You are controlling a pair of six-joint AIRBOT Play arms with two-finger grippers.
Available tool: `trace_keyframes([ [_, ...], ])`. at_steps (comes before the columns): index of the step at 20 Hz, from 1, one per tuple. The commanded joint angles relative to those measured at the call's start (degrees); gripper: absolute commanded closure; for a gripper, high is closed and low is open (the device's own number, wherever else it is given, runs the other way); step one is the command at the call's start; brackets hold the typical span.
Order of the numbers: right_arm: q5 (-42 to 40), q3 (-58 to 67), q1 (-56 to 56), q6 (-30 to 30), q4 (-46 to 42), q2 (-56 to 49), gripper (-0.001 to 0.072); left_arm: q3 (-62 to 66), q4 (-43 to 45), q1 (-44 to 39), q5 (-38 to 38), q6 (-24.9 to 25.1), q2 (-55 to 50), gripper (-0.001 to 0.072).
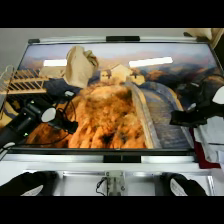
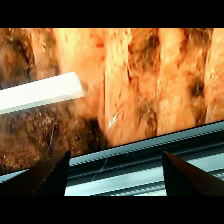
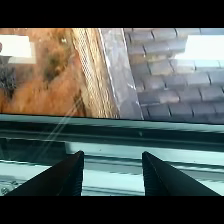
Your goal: Fold the shirts.
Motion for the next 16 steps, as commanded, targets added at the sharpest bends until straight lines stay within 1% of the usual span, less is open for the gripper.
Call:
trace_keyframes([
  [1, 0.0, 0.0, 0.0, 0.0, 0.0, 0.0, 0.0204, 0.0, 0.0, 0.0, 0.0, 0.0, 0.0, -0.0012],
  [5, 0.0, 0.0, 0.0, 0.0, 0.0, 0.0, 0.0204, 0.0, 0.0, 0.0, 0.0, 0.0, 0.0, -0.0012],
  [9, -6.2, 0.0, 0.0, 0.5, 0.5, -0.4, 0.0205, 0.0, 0.0, 0.0, 0.5, 0.0, 0.0, -0.0012],
  [11, -8.0, 0.0, 0.0, 0.5, 0.5, -0.4, 0.0205, 0.0, 0.0, 0.0, 4.1, 0.0, -0.6, -0.0012],
  [13, -9.0, 0.0, 0.0, 0.5, 0.5, -0.4, 0.0205, 0.0, -0.5, 0.0, 10.2, -0.1, -1.7, -0.0012],
  [15, -14.6, 0.0, 0.0, 0.4, 0.4, -0.4, 0.0204, 0.0, -7.1, 0.0, 12.9, -2.1, -2.4, -0.0012],
  [16, -16.3, 0.0, 0.0, 0.5, 0.4, -0.4, 0.0204, 0.0, -9.6, -0.1, 12.9, -1.9, -2.6, -0.0012],
])
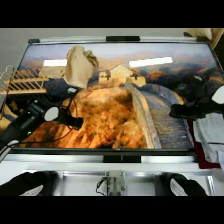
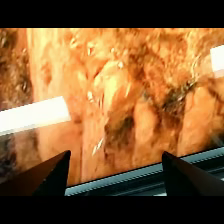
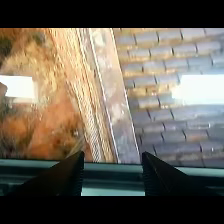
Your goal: Fold the shirts.
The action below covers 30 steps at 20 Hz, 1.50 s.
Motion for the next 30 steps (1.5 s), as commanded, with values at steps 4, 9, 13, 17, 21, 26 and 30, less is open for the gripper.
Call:
trace_keyframes([
  [4, -8.9, 0.0, 0.0, 0.1, 2.2, 0.0, 0.0205, 0.6, -6.8, 1.0, 17.3, -4.2, -2.8, -0.0010],
  [9, -10.8, 0.0, 0.1, 0.0, 12.8, 0.0, 0.0204, 20.2, -6.8, 16.5, 22.6, -5.4, -22.5, -0.0011],
  [13, -10.8, 0.0, 0.1, 0.0, 15.0, 0.0, 0.0205, 43.0, -9.2, 27.2, 17.9, -11.1, -40.1, -0.0011],
  [17, -10.8, 0.0, 0.1, -1.8, 16.4, 0.0, 0.0205, 52.1, -23.7, 32.6, 19.3, -12.7, -51.0, -0.0011],
  [21, -10.8, 0.0, 0.1, -2.7, 16.4, 0.0, 0.0205, 52.3, -35.3, 31.3, 27.4, -5.9, -56.2, -0.0011],
  [26, -11.1, 0.0, 0.1, -3.5, 16.4, 0.0, 0.0205, 52.3, -35.8, 27.4, 30.8, -5.2, -59.5, 0.0024],
  [30, -11.5, 0.0, 0.1, -3.5, 16.4, 0.0, 0.0205, 52.3, -37.0, 26.6, 32.8, -5.4, -59.8, 0.0549],
])
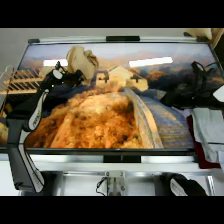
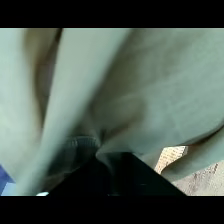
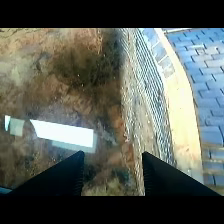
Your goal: Fold the shirts.
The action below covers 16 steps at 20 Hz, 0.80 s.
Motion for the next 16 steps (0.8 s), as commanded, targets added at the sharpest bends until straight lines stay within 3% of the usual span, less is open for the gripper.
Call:
trace_keyframes([
  [1, -0.3, 0.0, 0.0, -0.1, 0.0, 0.0, 0.0205, 0.2, -3.7, -0.5, 2.1, 0.4, -0.5, 0.0654],
  [2, -0.2, 0.0, 0.0, -0.1, 0.0, 0.0, 0.0205, 0.2, -5.8, -0.4, 1.6, 1.1, -0.2, 0.0650],
  [5, 0.7, 0.0, 0.0, -0.2, 0.0, 0.0, 0.0205, 0.2, -16.5, -0.4, -0.2, 15.0, 4.3, 0.0652],
  [9, 0.3, 0.2, 0.0, -1.4, 0.0, 1.6, 0.0205, 0.2, -17.8, -2.8, -0.9, 26.8, 21.4, 0.0653],
  [13, -0.2, 2.1, 0.0, -2.9, -0.4, 7.3, 0.0205, 0.2, -17.4, -8.0, -2.0, 32.9, 41.7, 0.0652],
  [16, 1.3, 5.2, 0.0, -2.7, -0.4, 12.9, 0.0205, 0.2, -14.0, -13.7, -7.3, 31.9, 50.5, 0.0652],
])
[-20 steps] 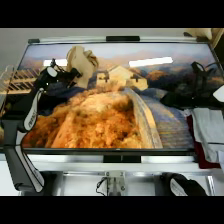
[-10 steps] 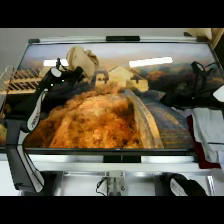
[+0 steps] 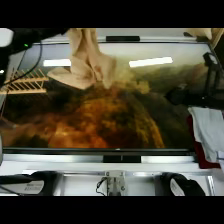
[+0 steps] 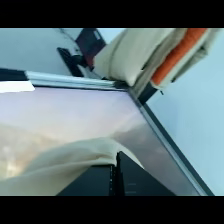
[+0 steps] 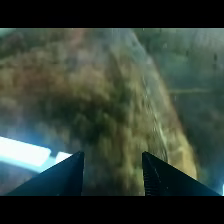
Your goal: Fold the shirts.
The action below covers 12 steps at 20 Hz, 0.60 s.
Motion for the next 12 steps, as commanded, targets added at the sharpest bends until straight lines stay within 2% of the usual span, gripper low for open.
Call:
trace_keyframes([
  [1, 1.6, 3.1, 0.0, 0.0, -0.1, 6.4, 0.0205, 0.0, 3.8, -6.7, -6.7, -0.5, 10.7, 0.0652],
  [3, 2.5, 3.8, 0.0, 0.8, -0.2, 10.5, 0.0205, -0.4, 10.4, -12.1, -11.9, -5.9, 10.9, 0.0652],
  [6, 5.6, 3.8, 0.0, 2.8, -0.8, 14.8, 0.0205, -8.0, 22.9, -20.9, -14.0, -13.4, 9.7, 0.0652],
  [10, 10.8, 3.8, 0.0, 5.5, -3.5, 15.4, 0.0205, -23.4, 23.2, -30.0, -8.1, -19.8, 5.0, 0.0650],
  [11, 10.9, 3.8, 0.0, 5.8, -3.2, 15.2, 0.0204, -26.0, 23.2, -31.9, -6.6, -20.7, 3.3, 0.0609],
  [12, 11.0, 3.7, 0.0, 5.9, -2.9, 14.9, 0.0203, -27.2, 23.1, -33.3, -6.9, -22.7, 1.3, 0.0283],
])
